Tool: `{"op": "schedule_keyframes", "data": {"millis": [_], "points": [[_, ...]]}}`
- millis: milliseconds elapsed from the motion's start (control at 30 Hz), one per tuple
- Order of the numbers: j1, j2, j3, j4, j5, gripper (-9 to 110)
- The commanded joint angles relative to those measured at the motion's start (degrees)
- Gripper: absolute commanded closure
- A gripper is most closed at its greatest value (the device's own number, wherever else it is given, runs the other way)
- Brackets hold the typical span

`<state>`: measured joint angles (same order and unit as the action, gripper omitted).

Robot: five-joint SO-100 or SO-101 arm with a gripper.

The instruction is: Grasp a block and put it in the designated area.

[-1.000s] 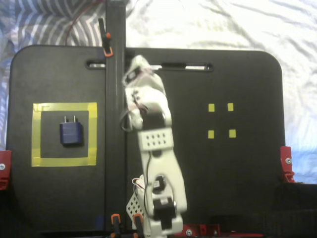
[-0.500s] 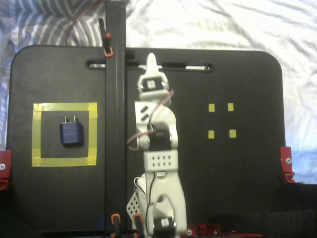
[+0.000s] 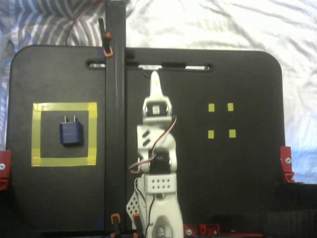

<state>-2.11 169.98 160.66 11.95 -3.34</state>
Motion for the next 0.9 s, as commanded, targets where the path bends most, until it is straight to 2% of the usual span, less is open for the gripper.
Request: {"op": "schedule_keyframes", "data": {"millis": [0,533,867], "points": [[0.6,6.5,6.0,-1.3,-0.4,101],[0.6,19.5,19.2,0.5,-3.6,100],[0.2,19.7,19.3,15.0,-4.2,101]]}}
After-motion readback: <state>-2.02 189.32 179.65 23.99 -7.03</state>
